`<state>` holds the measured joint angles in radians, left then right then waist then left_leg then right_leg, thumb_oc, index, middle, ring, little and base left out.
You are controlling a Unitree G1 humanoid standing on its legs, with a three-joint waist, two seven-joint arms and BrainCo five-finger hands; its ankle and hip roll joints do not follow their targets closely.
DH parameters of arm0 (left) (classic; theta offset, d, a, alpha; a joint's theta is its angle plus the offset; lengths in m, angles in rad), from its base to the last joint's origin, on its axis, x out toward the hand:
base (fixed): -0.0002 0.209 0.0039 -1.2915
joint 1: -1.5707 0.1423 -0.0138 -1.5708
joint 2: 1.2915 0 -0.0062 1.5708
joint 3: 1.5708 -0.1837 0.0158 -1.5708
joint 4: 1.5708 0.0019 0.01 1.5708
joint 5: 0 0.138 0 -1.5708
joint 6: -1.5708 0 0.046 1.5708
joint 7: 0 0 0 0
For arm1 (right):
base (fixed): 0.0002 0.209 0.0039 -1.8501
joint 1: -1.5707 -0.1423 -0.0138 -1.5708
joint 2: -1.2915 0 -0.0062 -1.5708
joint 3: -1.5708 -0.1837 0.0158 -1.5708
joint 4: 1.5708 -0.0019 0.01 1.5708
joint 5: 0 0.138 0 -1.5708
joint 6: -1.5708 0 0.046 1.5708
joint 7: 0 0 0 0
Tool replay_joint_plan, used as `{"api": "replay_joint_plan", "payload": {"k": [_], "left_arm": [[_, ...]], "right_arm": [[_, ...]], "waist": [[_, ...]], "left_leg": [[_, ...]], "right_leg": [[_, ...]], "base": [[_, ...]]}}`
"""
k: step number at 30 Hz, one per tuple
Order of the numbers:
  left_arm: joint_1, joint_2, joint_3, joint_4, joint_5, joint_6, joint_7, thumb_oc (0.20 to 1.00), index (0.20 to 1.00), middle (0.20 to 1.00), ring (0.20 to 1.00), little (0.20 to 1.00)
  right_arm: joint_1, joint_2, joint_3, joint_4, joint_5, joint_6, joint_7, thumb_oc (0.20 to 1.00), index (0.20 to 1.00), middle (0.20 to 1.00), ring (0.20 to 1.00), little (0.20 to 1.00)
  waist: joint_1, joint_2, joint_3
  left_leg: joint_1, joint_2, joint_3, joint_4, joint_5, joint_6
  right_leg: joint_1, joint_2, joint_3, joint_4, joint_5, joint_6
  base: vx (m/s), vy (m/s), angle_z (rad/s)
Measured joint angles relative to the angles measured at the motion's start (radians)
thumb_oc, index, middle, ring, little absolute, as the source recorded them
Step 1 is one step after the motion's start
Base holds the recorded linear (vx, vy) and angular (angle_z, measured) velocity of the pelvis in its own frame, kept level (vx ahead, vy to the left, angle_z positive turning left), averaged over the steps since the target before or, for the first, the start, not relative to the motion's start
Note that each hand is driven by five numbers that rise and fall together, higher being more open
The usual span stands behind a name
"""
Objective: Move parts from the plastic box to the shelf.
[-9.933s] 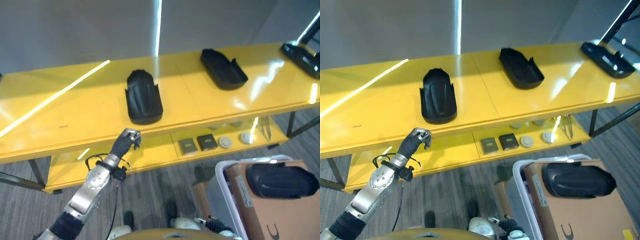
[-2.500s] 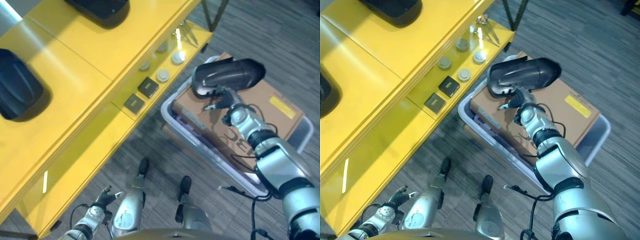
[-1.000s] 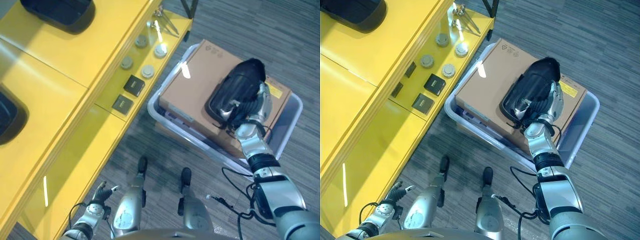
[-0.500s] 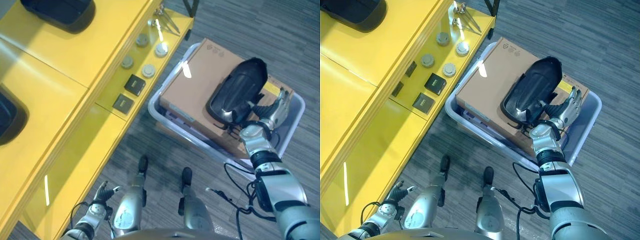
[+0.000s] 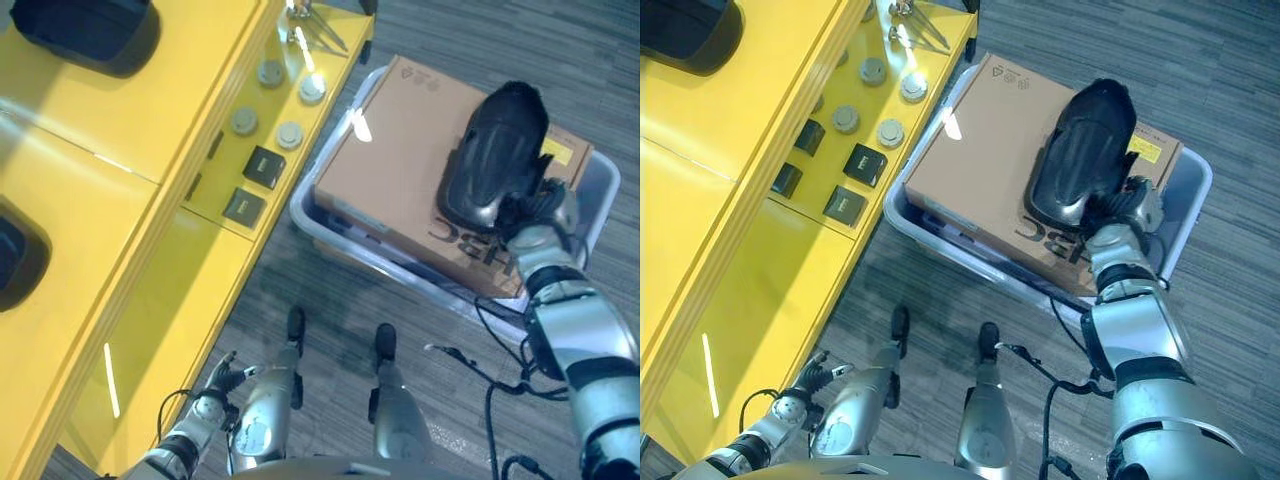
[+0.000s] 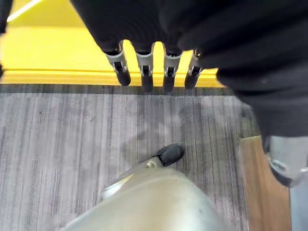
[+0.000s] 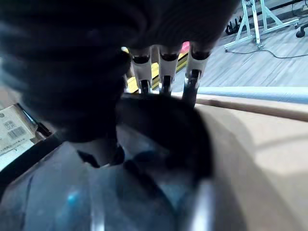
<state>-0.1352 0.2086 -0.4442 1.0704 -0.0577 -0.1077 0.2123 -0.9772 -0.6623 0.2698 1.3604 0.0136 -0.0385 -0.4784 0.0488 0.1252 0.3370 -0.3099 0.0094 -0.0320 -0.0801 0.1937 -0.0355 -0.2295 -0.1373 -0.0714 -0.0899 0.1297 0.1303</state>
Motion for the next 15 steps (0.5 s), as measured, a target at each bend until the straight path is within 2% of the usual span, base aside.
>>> {"api": "replay_joint_plan", "payload": {"k": [5,9,12,13,15], "left_arm": [[0.003,0.001,0.011,0.006,0.001,0.009,-0.002,1.000,1.000,1.000,1.000,1.000],[0.003,0.001,0.011,-0.001,0.002,0.009,-0.002,1.000,1.000,1.000,1.000,1.000],[0.014,0.017,0.023,-0.024,0.002,0.014,-0.005,1.000,1.000,1.000,1.000,1.000],[0.046,0.031,0.099,-0.072,0.001,0.018,-0.021,1.000,1.000,1.000,1.000,1.000],[0.065,0.054,0.169,-0.122,0.000,0.023,-0.025,1.000,1.000,1.000,1.000,1.000]], "right_arm": [[0.053,0.005,-0.017,-0.016,0.028,-0.006,0.013,0.200,0.200,0.200,0.200,0.200],[0.158,0.015,-0.018,-0.048,0.018,-0.010,0.045,0.200,0.200,0.200,0.200,0.200],[0.295,0.053,-0.047,-0.130,0.019,-0.008,0.069,0.200,0.200,0.200,0.200,0.200],[0.455,0.085,-0.118,-0.284,0.026,-0.010,0.098,0.200,0.200,0.200,0.200,0.200],[0.573,0.103,-0.127,-0.379,0.018,0.003,0.108,0.200,0.200,0.200,0.200,0.200]], "waist": [[-0.012,0.011,-0.038],[-0.021,0.002,-0.087],[-0.025,-0.034,-0.099],[-0.036,-0.065,-0.111],[-0.050,-0.092,-0.125]], "left_leg": [[0.016,0.004,-0.002,0.000,0.000,-0.001],[0.027,0.008,-0.017,0.000,0.000,-0.001],[0.084,0.016,-0.017,0.000,-0.014,-0.012],[0.119,0.023,-0.018,0.000,-0.034,-0.025],[0.158,0.028,-0.019,0.000,-0.046,-0.028]], "right_leg": [[0.018,0.005,-0.004,0.000,0.001,0.001],[0.038,0.014,-0.023,0.006,0.000,0.000],[0.093,0.021,-0.023,0.000,-0.017,-0.006],[0.131,0.024,-0.025,0.000,-0.029,-0.010],[0.169,0.029,-0.024,0.000,-0.043,-0.016]], "base": [[0.01,-0.011,0.01],[0.04,-0.067,0.10],[0.09,-0.108,0.01],[0.14,-0.120,-0.02],[0.09,-0.066,0.00]]}}
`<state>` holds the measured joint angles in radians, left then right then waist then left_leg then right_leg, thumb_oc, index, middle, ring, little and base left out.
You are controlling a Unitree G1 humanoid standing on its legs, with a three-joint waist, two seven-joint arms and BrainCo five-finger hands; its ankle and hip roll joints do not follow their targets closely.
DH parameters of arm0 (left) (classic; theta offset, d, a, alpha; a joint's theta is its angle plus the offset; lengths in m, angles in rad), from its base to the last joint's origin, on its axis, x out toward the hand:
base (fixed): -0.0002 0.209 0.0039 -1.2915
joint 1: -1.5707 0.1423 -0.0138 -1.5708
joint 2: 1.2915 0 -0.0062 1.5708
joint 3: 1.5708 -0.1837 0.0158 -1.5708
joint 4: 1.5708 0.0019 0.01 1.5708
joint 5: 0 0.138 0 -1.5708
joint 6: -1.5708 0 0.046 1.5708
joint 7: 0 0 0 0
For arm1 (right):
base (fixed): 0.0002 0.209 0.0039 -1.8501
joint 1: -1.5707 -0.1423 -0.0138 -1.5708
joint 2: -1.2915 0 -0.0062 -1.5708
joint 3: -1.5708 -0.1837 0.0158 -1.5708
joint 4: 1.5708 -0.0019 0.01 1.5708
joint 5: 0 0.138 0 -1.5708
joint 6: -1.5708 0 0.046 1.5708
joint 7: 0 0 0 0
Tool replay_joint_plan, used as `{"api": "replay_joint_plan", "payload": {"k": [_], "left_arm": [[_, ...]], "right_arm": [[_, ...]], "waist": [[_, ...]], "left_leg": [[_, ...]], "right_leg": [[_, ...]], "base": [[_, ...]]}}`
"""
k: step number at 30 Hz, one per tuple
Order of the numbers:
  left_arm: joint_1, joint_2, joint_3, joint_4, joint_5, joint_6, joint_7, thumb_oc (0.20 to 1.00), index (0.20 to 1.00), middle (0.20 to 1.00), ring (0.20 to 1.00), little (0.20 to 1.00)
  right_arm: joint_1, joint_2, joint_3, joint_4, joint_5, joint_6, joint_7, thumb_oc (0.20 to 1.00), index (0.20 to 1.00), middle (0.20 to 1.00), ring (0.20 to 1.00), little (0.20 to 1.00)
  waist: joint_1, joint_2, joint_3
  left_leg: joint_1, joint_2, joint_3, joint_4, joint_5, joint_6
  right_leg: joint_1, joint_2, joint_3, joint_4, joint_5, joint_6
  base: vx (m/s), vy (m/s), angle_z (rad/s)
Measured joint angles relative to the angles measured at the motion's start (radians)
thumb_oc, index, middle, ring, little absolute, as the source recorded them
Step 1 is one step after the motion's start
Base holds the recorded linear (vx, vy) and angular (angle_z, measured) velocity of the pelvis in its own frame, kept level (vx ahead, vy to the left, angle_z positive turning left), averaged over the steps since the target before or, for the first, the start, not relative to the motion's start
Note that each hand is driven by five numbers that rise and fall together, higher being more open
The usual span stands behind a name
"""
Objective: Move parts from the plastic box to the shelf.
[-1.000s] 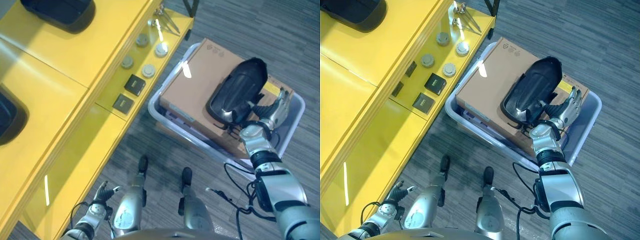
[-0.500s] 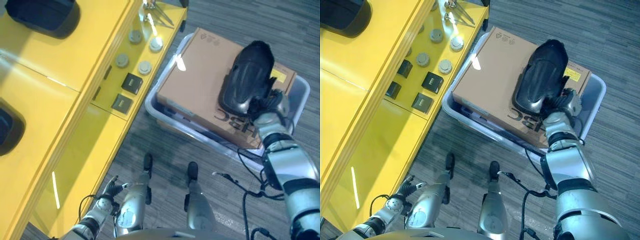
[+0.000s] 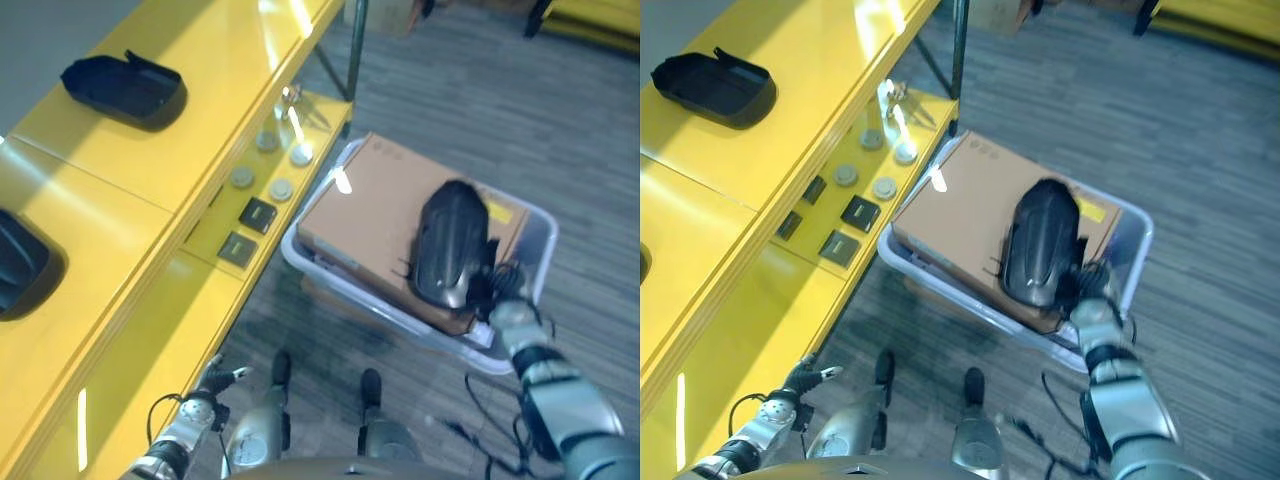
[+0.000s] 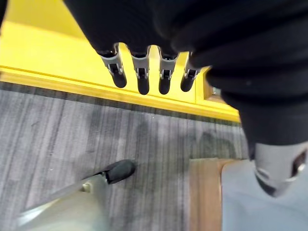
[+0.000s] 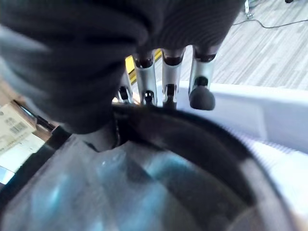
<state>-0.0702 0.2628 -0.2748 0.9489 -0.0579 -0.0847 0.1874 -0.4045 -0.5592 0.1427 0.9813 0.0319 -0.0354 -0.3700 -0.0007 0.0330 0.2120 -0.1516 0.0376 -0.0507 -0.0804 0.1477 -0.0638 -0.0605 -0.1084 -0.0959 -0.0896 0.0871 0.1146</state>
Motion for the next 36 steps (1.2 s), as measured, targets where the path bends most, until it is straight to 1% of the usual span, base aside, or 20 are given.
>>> {"api": "replay_joint_plan", "payload": {"k": [1,2,4,5,7,8,11,12,13,14,17,18,20,23,24,26,28,31,34,36], "left_arm": [[0.024,0.023,0.008,-0.063,-0.001,0.006,0.001,1.000,1.000,1.000,1.000,1.000],[0.042,0.063,0.009,-0.131,-0.001,-0.002,0.003,1.000,1.000,1.000,1.000,1.000],[0.057,0.096,0.037,-0.247,-0.008,0.003,-0.013,1.000,1.000,1.000,1.000,1.000],[0.044,0.116,0.039,-0.295,-0.010,-0.006,-0.013,1.000,1.000,1.000,1.000,1.000],[0.033,0.135,0.046,-0.402,-0.021,0.010,-0.022,1.000,1.000,1.000,1.000,1.000],[0.010,0.150,0.062,-0.489,-0.031,-0.006,-0.023,1.000,1.000,1.000,1.000,1.000],[-0.018,0.148,0.079,-0.597,-0.069,0.006,-0.039,1.000,1.000,1.000,1.000,1.000],[-0.009,0.145,0.077,-0.680,-0.106,0.009,-0.054,1.000,1.000,1.000,1.000,1.000],[-0.005,0.139,0.077,-0.726,-0.129,0.010,-0.063,1.000,1.000,1.000,1.000,1.000],[-0.001,0.111,0.073,-0.784,-0.185,0.006,-0.081,1.000,1.000,1.000,1.000,1.000],[-0.001,0.077,0.044,-0.785,-0.272,0.014,-0.106,1.000,1.000,1.000,1.000,1.000],[-0.008,0.060,0.008,-0.794,-0.361,0.035,-0.108,1.000,1.000,1.000,1.000,1.000],[-0.022,0.060,-0.050,-0.810,-0.426,0.044,-0.118,1.000,1.000,1.000,1.000,1.000],[-0.058,0.024,-0.106,-0.819,-0.544,0.049,-0.126,1.000,1.000,1.000,1.000,1.000],[-0.107,0.013,-0.168,-0.845,-0.627,0.058,-0.124,1.000,1.000,1.000,1.000,1.000],[-0.147,0.010,-0.213,-0.916,-0.684,0.059,-0.130,1.000,1.000,1.000,1.000,1.000],[-0.158,0.001,-0.214,-0.947,-0.707,0.058,-0.130,1.000,1.000,1.000,1.000,1.000],[-0.207,0.034,-0.246,-0.969,-0.727,0.063,-0.130,1.000,1.000,1.000,1.000,1.000],[-0.215,0.052,-0.243,-0.976,-0.726,0.063,-0.128,1.000,1.000,1.000,1.000,1.000],[-0.214,0.057,-0.244,-0.976,-0.727,0.064,-0.129,1.000,1.000,1.000,1.000,1.000]], "right_arm": [[0.074,0.001,-0.021,-0.110,-0.004,0.013,0.000,0.200,0.200,0.200,0.200,0.200],[0.133,0.005,-0.035,-0.184,-0.038,0.011,-0.004,0.200,0.200,0.200,0.200,0.200],[0.221,0.002,-0.085,-0.307,-0.082,0.011,-0.004,0.200,0.200,0.200,0.200,0.200],[0.234,0.000,-0.090,-0.306,-0.103,0.011,-0.008,0.200,0.200,0.200,0.200,0.200],[0.298,-0.001,-0.143,-0.425,-0.132,0.029,-0.007,0.200,0.200,0.200,0.200,0.200],[0.322,-0.011,-0.163,-0.508,-0.181,0.015,-0.011,0.200,0.200,0.200,0.200,0.200],[0.376,-0.017,-0.217,-0.705,-0.231,0.015,-0.009,0.200,0.200,0.200,0.200,0.200],[0.397,-0.024,-0.245,-0.783,-0.240,-0.001,-0.003,0.200,0.200,0.200,0.200,0.200],[0.414,-0.026,-0.263,-0.837,-0.243,-0.004,-0.001,0.200,0.200,0.200,0.200,0.200],[0.425,-0.042,-0.277,-0.928,-0.261,-0.010,-0.001,0.200,0.200,0.200,0.200,0.200],[0.420,-0.066,-0.277,-0.998,-0.288,-0.039,0.001,0.200,0.200,0.200,0.200,0.200],[0.413,-0.089,-0.279,-1.053,-0.319,-0.050,0.007,0.200,0.200,0.200,0.200,0.200],[0.393,-0.095,-0.277,-1.077,-0.347,-0.070,0.019,0.200,0.200,0.200,0.200,0.200],[0.350,-0.096,-0.249,-1.095,-0.354,-0.075,0.024,0.200,0.200,0.200,0.200,0.200],[0.310,-0.104,-0.213,-1.096,-0.363,-0.076,0.029,0.200,0.200,0.200,0.200,0.200],[0.279,-0.124,-0.168,-1.107,-0.396,-0.080,0.034,0.200,0.200,0.200,0.200,0.200],[0.278,-0.137,-0.150,-1.122,-0.417,-0.095,0.036,0.200,0.200,0.200,0.200,0.200],[0.256,-0.166,-0.099,-1.124,-0.466,-0.098,0.047,0.200,0.200,0.200,0.200,0.200],[0.218,-0.173,-0.067,-1.123,-0.473,-0.090,0.060,0.200,0.200,0.200,0.200,0.200],[0.207,-0.194,-0.054,-1.122,-0.494,-0.090,0.067,0.200,0.200,0.200,0.200,0.200]], "waist": [[-0.001,-0.009,-0.006],[-0.018,-0.024,-0.029],[-0.022,-0.032,-0.030],[-0.027,-0.042,-0.036],[-0.033,-0.044,-0.038],[-0.039,-0.047,-0.053],[-0.050,-0.048,-0.083],[-0.057,-0.056,-0.109],[-0.058,-0.057,-0.111],[-0.064,-0.062,-0.130],[-0.068,-0.070,-0.179],[-0.081,-0.079,-0.183],[-0.088,-0.086,-0.190],[-0.093,-0.091,-0.192],[-0.097,-0.091,-0.193],[-0.098,-0.089,-0.194],[-0.099,-0.086,-0.195],[-0.099,-0.080,-0.199],[-0.099,-0.075,-0.202],[-0.089,-0.074,-0.202]], "left_leg": [[0.013,0.001,0.000,-0.001,-0.004,0.002],[0.020,0.006,0.007,0.000,-0.005,0.002],[0.041,0.007,0.003,0.000,-0.002,0.006],[0.069,0.009,0.003,0.000,-0.011,0.006],[0.091,0.009,0.002,-0.002,-0.020,0.007],[0.112,0.012,0.002,-0.006,-0.028,0.002],[0.143,0.015,0.005,-0.006,-0.036,-0.001],[0.160,0.021,0.012,-0.006,-0.044,-0.005],[0.171,0.023,0.015,-0.006,-0.046,-0.004],[0.191,0.026,0.018,-0.006,-0.049,0.000],[0.194,0.030,0.022,-0.006,-0.056,-0.001],[0.206,0.034,0.024,-0.006,-0.060,-0.002],[0.212,0.035,0.023,-0.006,-0.058,-0.006],[0.217,0.035,0.025,-0.006,-0.062,-0.002],[0.223,0.034,0.025,-0.006,-0.062,-0.001],[0.227,0.034,0.025,-0.006,-0.062,-0.001],[0.228,0.035,0.025,-0.006,-0.062,-0.001],[0.228,0.035,0.026,-0.006,-0.062,-0.001],[0.230,0.035,0.026,-0.006,-0.063,-0.001],[0.231,0.034,0.025,-0.006,-0.063,-0.001]], "right_leg": [[0.014,0.002,0.000,0.000,-0.002,0.001],[0.014,0.003,0.006,0.000,-0.003,0.000],[0.042,0.007,-0.001,0.006,0.002,-0.002],[0.067,0.007,0.002,-0.001,-0.005,-0.001],[0.094,0.007,0.001,0.000,-0.014,-0.004],[0.111,0.008,0.003,0.000,-0.025,-0.002],[0.143,0.012,0.001,0.000,-0.033,-0.008],[0.154,0.016,0.006,0.000,-0.039,-0.009],[0.167,0.018,0.006,0.000,-0.039,-0.009],[0.183,0.019,0.010,0.000,-0.045,-0.009],[0.182,0.026,0.022,0.000,-0.047,-0.014],[0.196,0.030,0.023,0.000,-0.048,-0.017],[0.202,0.030,0.020,0.000,-0.047,-0.017],[0.203,0.029,0.025,0.000,-0.050,-0.017],[0.209,0.029,0.026,0.000,-0.050,-0.017],[0.213,0.029,0.027,0.000,-0.051,-0.015],[0.214,0.030,0.027,0.000,-0.054,-0.013],[0.214,0.030,0.028,0.000,-0.055,-0.012],[0.217,0.030,0.028,0.000,-0.054,-0.013],[0.218,0.029,0.028,0.000,-0.052,-0.017]], "base": [[0.10,-0.067,-0.11],[0.10,-0.069,-0.10],[0.08,-0.069,-0.01],[0.05,-0.062,0.03],[0.07,-0.047,0.02],[0.09,-0.045,0.00],[0.07,-0.051,-0.02],[0.10,-0.052,-0.09],[0.10,-0.048,-0.12],[0.05,-0.019,-0.07],[0.05,-0.029,-0.10],[0.06,-0.024,0.04],[0.01,-0.003,0.03],[0.02,0.000,-0.06],[0.00,0.000,0.00],[0.00,0.000,0.00],[0.00,0.000,0.00],[0.00,0.000,0.00],[0.00,0.000,0.00],[0.00,0.000,0.00]]}}
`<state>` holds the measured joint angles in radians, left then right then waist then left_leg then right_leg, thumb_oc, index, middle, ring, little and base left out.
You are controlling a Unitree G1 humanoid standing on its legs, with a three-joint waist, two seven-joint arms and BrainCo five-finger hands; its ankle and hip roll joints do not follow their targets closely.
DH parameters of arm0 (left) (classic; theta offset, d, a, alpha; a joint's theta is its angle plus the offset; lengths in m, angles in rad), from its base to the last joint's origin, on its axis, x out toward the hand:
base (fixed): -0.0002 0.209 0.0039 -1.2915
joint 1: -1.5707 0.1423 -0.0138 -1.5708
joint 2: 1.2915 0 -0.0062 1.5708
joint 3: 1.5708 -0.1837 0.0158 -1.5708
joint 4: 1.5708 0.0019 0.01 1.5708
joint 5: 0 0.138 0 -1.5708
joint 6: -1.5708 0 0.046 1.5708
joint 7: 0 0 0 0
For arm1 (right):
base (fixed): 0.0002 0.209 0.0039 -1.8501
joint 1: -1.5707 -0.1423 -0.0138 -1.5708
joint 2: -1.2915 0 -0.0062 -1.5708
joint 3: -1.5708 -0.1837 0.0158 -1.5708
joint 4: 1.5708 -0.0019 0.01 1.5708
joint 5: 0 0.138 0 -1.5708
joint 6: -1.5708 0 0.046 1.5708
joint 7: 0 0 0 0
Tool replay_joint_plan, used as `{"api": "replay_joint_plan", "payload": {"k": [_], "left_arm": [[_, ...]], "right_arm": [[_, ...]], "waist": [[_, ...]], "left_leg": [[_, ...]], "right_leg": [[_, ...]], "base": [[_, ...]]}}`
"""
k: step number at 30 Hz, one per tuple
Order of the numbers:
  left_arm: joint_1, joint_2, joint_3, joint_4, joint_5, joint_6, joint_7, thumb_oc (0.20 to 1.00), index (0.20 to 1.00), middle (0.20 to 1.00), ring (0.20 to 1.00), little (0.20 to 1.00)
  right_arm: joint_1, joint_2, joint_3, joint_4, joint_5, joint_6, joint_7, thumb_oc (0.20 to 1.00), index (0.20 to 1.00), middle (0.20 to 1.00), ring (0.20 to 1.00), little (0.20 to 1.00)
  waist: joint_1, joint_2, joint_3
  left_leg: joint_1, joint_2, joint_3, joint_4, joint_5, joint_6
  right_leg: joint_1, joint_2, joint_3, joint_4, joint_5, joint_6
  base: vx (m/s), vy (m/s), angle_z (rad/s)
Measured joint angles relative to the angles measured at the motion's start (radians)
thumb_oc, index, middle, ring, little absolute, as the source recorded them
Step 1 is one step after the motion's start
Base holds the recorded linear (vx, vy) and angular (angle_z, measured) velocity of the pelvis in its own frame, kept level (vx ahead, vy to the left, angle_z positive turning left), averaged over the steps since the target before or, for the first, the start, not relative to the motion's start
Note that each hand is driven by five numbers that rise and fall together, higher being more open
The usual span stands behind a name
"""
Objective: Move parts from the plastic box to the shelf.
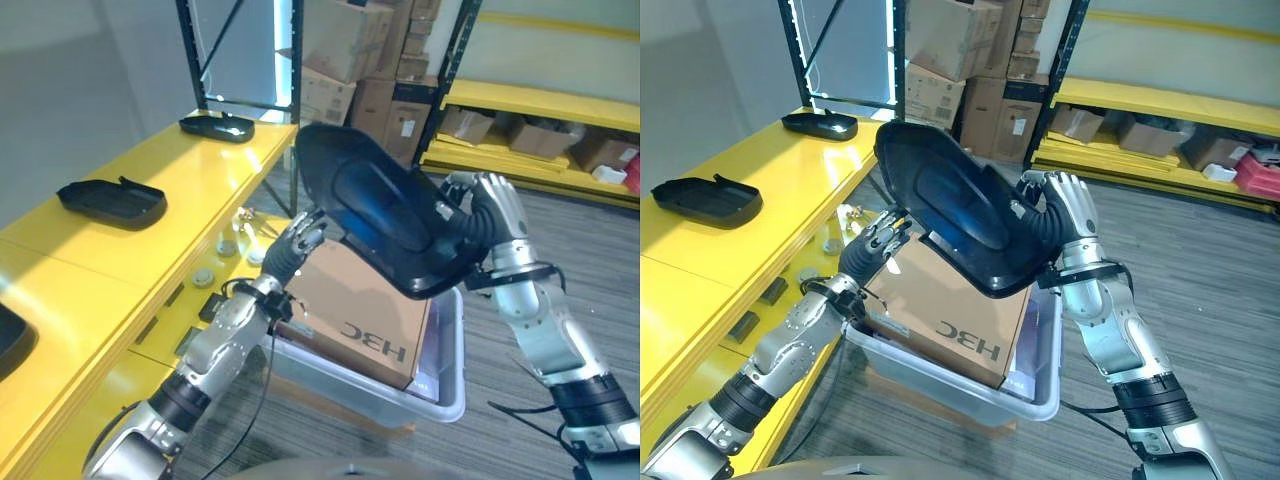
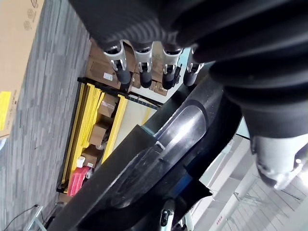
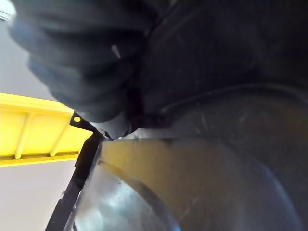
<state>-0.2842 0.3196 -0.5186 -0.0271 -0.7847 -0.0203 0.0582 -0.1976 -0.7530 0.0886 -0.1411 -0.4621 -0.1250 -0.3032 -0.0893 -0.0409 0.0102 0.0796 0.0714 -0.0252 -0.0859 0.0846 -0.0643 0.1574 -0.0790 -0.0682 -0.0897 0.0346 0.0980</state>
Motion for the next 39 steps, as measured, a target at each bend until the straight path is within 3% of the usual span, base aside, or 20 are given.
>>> {"api": "replay_joint_plan", "payload": {"k": [14,20,26,27,39], "left_arm": [[0.001,0.010,0.008,0.050,0.003,0.001,0.034,1.000,1.000,1.000,1.000,1.000],[0.000,-0.085,0.017,0.125,0.004,0.001,0.107,1.000,1.000,1.000,1.000,1.000],[-0.001,-0.095,0.030,0.136,0.005,-0.001,0.159,1.000,1.000,1.000,1.000,1.000],[-0.001,-0.094,0.033,0.136,0.004,-0.002,0.160,0.200,0.200,0.200,0.200,0.200],[0.014,-0.095,0.058,0.112,-0.017,-0.071,0.152,0.200,0.200,0.200,0.200,0.200]], "right_arm": [[-0.067,0.002,0.079,-0.002,-0.018,0.002,0.042,0.200,0.200,0.200,0.200,0.200],[-0.104,0.041,0.216,-0.078,-0.015,-0.020,0.084,0.200,0.200,0.200,0.200,0.200],[-0.168,0.055,0.260,-0.077,-0.005,-0.004,0.116,0.200,0.200,0.200,0.200,0.200],[-0.177,0.056,0.272,-0.077,0.005,-0.002,0.120,0.200,0.200,0.200,0.200,0.200],[-0.156,0.118,0.277,-0.014,0.116,0.000,0.119,0.200,0.200,0.200,0.200,0.200]], "waist": [[0.008,0.004,-0.001],[0.010,0.006,-0.002],[0.014,0.005,-0.001],[0.023,0.005,-0.001],[0.025,-0.011,0.007]], "left_leg": [[0.009,-0.007,-0.005,0.000,-0.002,0.003],[0.008,-0.007,-0.009,0.005,0.001,-0.002],[0.005,-0.010,-0.026,0.005,0.003,-0.002],[0.005,-0.010,-0.026,0.005,0.003,-0.002],[0.003,-0.011,-0.021,0.005,0.005,-0.005]], "right_leg": [[0.013,-0.005,-0.004,0.000,-0.003,0.002],[0.014,-0.004,-0.008,0.001,-0.004,0.002],[0.017,-0.005,-0.026,0.003,-0.004,0.002],[0.017,-0.005,-0.026,0.003,-0.004,0.002],[0.010,-0.006,-0.024,0.006,-0.006,0.004]], "base": [[-0.01,0.002,0.01],[-0.02,0.004,0.02],[-0.03,0.007,0.08],[-0.02,0.003,0.04],[-0.01,-0.001,-0.01]]}}
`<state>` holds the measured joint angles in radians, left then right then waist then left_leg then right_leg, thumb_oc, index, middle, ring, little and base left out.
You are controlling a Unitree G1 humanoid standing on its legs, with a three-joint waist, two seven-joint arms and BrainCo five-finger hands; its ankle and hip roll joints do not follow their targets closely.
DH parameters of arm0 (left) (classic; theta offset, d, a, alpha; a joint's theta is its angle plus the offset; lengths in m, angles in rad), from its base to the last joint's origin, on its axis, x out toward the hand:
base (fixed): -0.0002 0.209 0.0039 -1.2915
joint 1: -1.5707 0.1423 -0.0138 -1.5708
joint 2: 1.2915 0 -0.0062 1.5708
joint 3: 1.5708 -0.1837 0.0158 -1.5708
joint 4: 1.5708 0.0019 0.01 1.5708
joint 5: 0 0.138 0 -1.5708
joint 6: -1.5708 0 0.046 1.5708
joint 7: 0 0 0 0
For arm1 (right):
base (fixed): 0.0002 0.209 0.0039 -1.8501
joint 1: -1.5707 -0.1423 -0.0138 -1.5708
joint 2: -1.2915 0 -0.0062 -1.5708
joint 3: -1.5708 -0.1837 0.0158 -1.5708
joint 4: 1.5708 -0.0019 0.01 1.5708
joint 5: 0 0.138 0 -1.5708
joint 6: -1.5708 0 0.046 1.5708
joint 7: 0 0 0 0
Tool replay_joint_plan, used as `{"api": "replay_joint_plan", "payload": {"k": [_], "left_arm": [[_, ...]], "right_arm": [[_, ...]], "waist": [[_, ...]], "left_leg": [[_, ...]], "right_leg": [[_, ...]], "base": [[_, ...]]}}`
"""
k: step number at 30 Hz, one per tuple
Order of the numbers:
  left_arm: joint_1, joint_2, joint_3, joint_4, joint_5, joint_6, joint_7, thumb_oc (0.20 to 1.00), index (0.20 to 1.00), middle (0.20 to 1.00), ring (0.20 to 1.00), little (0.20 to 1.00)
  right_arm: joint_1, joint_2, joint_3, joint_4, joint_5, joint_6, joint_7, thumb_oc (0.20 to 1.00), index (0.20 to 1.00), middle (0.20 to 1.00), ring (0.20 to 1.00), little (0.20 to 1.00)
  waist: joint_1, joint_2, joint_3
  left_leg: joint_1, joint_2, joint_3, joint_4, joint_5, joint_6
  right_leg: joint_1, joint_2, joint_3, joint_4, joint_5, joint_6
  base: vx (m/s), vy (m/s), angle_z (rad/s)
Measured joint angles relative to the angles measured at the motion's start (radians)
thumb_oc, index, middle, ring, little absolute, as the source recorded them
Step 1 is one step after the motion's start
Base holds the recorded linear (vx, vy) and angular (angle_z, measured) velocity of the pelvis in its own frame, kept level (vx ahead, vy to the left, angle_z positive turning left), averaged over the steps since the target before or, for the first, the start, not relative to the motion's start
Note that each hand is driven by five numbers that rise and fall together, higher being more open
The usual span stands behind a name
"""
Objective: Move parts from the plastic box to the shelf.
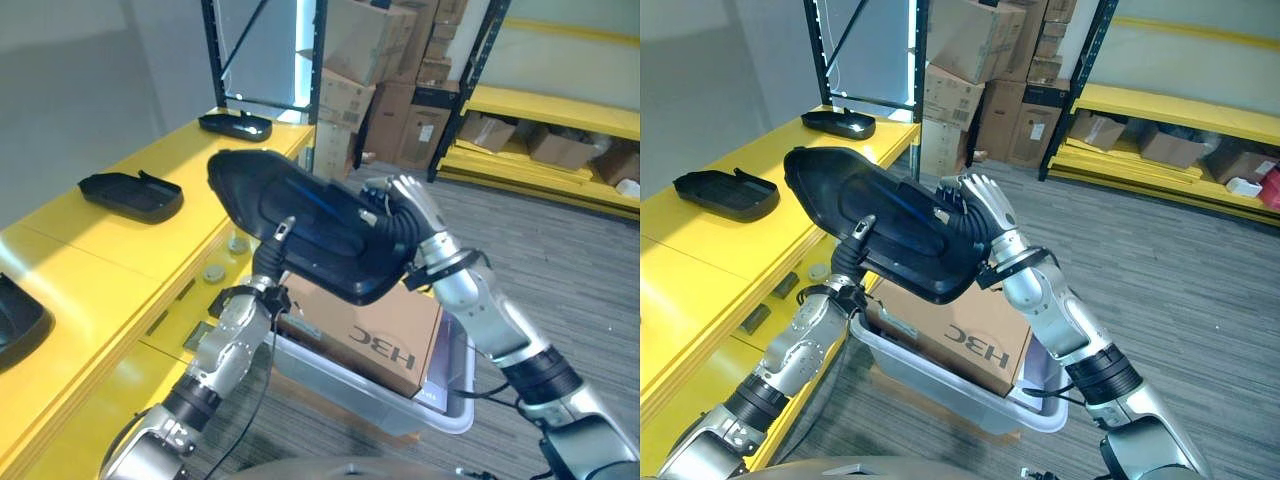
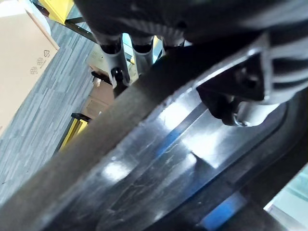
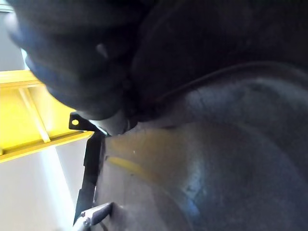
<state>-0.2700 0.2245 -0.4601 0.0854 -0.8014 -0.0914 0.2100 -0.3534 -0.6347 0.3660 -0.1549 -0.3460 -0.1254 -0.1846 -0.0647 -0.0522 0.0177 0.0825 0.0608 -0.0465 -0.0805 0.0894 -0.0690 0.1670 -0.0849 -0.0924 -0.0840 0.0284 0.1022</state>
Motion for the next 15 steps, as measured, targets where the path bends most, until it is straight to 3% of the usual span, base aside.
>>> {"api": "replay_joint_plan", "payload": {"k": [1,3,5,6,9,11,12,14,15], "left_arm": [[0.039,0.001,0.014,-0.024,0.020,-0.005,0.001,0.200,0.200,0.200,0.200,0.200],[0.063,0.003,0.019,-0.028,0.036,-0.005,0.004,0.200,0.200,0.200,0.200,0.200],[0.082,0.028,0.068,-0.037,0.126,-0.014,-0.004,0.200,0.200,0.200,0.200,0.200],[0.085,0.046,0.083,-0.045,0.144,-0.025,-0.008,0.200,0.200,0.200,0.200,0.200],[0.098,0.059,0.238,-0.079,0.291,-0.061,0.025,0.200,0.200,0.200,0.200,0.200],[0.098,0.089,0.362,-0.105,0.403,-0.086,0.065,0.200,0.200,0.200,0.200,0.200],[0.098,0.092,0.383,-0.128,0.437,-0.089,0.075,0.200,0.200,0.200,0.200,0.200],[0.097,0.097,0.380,-0.176,0.491,-0.115,0.084,0.200,0.200,0.200,0.200,0.200],[0.097,0.100,0.379,-0.186,0.512,-0.122,0.083,0.200,0.200,0.200,0.200,0.200]], "right_arm": [[0.041,0.030,0.005,0.002,0.072,-0.004,0.002,1.000,1.000,1.000,1.000,1.000],[0.064,0.040,0.015,0.004,0.125,-0.004,0.017,1.000,1.000,1.000,1.000,1.000],[0.146,0.062,-0.010,0.003,0.332,-0.062,0.114,1.000,1.000,1.000,1.000,1.000],[0.197,0.066,-0.015,-0.004,0.367,-0.087,0.136,1.000,1.000,1.000,1.000,1.000],[0.484,0.202,-0.192,0.019,0.531,-0.120,0.179,1.000,1.000,1.000,1.000,1.000],[0.570,0.182,-0.234,0.156,0.543,-0.105,0.159,1.000,1.000,1.000,1.000,1.000],[0.576,0.182,-0.249,0.243,0.542,-0.122,0.160,1.000,1.000,1.000,1.000,1.000],[0.576,0.190,-0.259,0.389,0.542,-0.066,0.151,1.000,1.000,1.000,1.000,1.000],[0.577,0.194,-0.257,0.448,0.532,-0.077,0.152,1.000,1.000,1.000,1.000,1.000]], "waist": [[0.000,-0.002,0.001],[0.000,-0.002,0.002],[0.002,-0.004,0.007],[0.003,-0.004,0.008],[-0.004,0.011,0.021],[-0.029,0.019,0.029],[-0.036,0.016,0.030],[-0.038,0.014,0.030],[-0.039,0.017,0.033]], "left_leg": [[-0.008,0.000,0.001,0.000,0.000,0.000],[-0.016,0.000,0.001,0.000,0.002,0.000],[-0.018,0.000,0.000,0.000,0.004,-0.001],[-0.018,0.000,-0.002,0.000,0.003,-0.001],[-0.014,-0.005,0.003,0.000,-0.006,0.002],[-0.012,-0.006,0.013,0.000,-0.006,0.003],[-0.011,-0.006,0.015,0.000,-0.006,0.003],[-0.011,-0.008,0.017,0.000,-0.007,0.004],[-0.012,-0.009,0.017,0.000,-0.007,0.004]], "right_leg": [[-0.007,0.000,0.000,0.000,0.000,0.000],[-0.012,0.000,-0.001,0.000,0.001,-0.001],[-0.014,-0.001,-0.001,0.000,0.001,0.000],[-0.014,0.000,-0.002,-0.001,-0.002,0.001],[-0.011,-0.007,-0.002,-0.004,-0.009,0.001],[-0.012,-0.011,0.000,0.000,-0.007,0.002],[-0.010,-0.011,-0.001,0.001,-0.006,0.003],[-0.011,-0.013,0.000,0.001,-0.007,0.003],[-0.013,-0.014,0.002,0.001,-0.007,0.004]], "base": [[-0.04,-0.020,-0.02],[0.00,0.000,0.00],[0.00,-0.010,0.07],[0.01,0.003,0.09],[0.02,0.003,-0.01],[0.01,0.011,-0.16],[0.01,-0.001,-0.04],[0.00,0.000,0.00],[0.01,-0.039,-0.04]]}}
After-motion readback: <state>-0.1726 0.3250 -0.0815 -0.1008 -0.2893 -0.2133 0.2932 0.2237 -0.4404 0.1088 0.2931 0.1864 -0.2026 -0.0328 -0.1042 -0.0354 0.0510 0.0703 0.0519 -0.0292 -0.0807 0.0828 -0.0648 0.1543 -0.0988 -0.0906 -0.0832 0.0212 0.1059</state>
